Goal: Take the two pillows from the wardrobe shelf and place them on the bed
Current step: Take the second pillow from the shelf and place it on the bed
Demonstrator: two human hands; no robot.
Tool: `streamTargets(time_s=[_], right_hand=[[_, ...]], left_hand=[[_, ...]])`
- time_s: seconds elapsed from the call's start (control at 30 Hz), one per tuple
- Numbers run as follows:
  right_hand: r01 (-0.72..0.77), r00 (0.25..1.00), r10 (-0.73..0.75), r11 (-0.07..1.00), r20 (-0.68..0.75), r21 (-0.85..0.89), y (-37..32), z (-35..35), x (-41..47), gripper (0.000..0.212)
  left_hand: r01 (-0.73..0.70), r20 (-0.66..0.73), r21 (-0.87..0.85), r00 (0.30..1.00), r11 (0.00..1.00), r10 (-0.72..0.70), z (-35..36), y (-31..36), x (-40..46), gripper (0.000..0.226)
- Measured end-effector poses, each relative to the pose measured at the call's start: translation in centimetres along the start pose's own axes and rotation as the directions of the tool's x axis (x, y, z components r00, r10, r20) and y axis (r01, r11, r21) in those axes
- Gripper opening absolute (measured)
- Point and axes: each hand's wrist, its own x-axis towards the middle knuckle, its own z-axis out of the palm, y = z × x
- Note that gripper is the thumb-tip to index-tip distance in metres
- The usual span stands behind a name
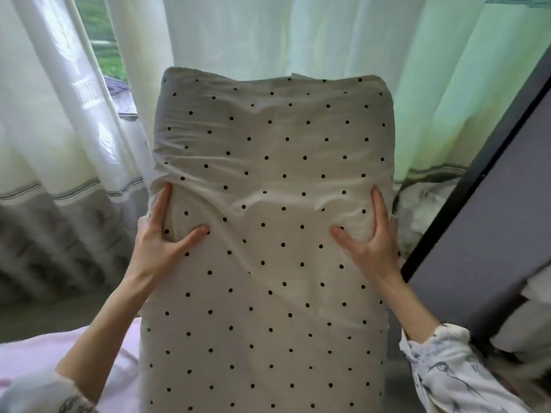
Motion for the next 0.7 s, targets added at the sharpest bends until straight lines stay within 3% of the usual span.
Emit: streamTargets(time_s=[0.27, 0.7], right_hand=[[0.116, 0.969, -0.116, 0.993, 0.219, 0.013, 4.3, 7.4, 13.4, 0.094], [0.232, 0.855, -0.315, 0.943, 0.412, 0.238, 3.9, 19.0, 30.7, 0.093]], left_hand=[[0.144, -0.266, 0.039, 0.955, 0.989, -0.129, 1.9, -1.8, 6.5, 0.088], [0.284, -0.622, 0.068, 0.762, 0.956, -0.182, 4.3, -1.8, 14.8, 0.095]])
